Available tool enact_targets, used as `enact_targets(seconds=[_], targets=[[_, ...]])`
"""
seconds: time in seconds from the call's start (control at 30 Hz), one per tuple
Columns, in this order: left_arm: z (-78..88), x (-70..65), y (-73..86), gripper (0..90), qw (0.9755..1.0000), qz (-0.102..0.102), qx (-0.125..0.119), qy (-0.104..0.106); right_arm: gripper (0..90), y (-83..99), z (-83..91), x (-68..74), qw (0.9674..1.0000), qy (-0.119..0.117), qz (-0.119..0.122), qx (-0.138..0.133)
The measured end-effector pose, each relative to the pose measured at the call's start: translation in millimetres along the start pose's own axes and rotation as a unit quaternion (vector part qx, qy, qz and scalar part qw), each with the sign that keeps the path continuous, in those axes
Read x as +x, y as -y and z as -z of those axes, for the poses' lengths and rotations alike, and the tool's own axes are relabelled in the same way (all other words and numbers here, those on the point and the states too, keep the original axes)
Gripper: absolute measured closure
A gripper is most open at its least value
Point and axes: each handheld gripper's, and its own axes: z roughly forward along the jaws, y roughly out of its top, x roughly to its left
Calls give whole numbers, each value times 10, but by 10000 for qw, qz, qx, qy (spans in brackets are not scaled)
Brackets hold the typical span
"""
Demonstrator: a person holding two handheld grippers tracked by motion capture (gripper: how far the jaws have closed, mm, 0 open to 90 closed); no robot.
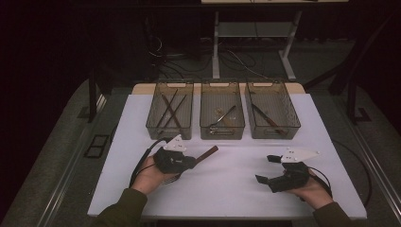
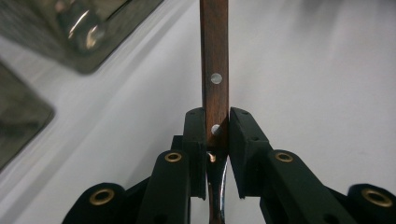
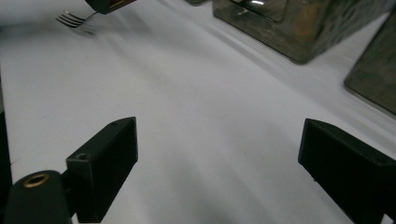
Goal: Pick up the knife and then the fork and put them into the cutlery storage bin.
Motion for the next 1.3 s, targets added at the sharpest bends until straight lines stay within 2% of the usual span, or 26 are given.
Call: enact_targets(seconds=[0.17,0.23,0.33,0.47,0.5,0.7,0.73,0.77,0.83,1.0,1.1,1.13,1.27,1.3], targets=[[-51,-109,-163,778,9990,-291,-46,347,115,-180,-52,22,9987,-434,235,130],[-94,-151,-224,778,9981,-405,-43,464,115,-263,-82,32,9968,-683,361,190],[-174,-224,-297,778,9964,-541,2,655,116,-358,-128,44,9943,-909,490,264],[-275,-313,-397,778,9921,-875,119,895,143,-480,-182,73,9902,-1142,704,398],[-293,-333,-412,778,9916,-902,120,918,143,-508,-196,86,9881,-1254,775,442],[-407,-466,-528,778,9852,-1207,243,1193,155,-575,-291,173,9821,-1454,976,694],[-425,-482,-545,778,9840,-1259,253,1234,176,-578,-313,175,9800,-1464,1118,754],[-442,-500,-559,778,9832,-1283,266,1270,193,-575,-331,192,9786,-1512,1140,805],[-478,-530,-578,778,9813,-1367,349,1310,234,-569,-365,185,9736,-1594,1382,873],[-537,-584,-573,777,9780,-1502,489,1362,384,-548,-409,242,9635,-1901,1515,1125],[-540,-601,-566,778,9776,-1506,528,1376,480,-533,-441,271,9583,-1956,1668,1250],[-540,-595,-570,778,9763,-1587,535,1372,504,-531,-446,285,9575,-1960,1671,1296],[-545,-606,-563,777,9753,-1610,571,1403,603,-523,-480,318,9527,-1988,1805,1421],[-548,-609,-562,778,9749,-1618,584,1412,623,-522,-486,321,9524,-1987,1826,1419]])
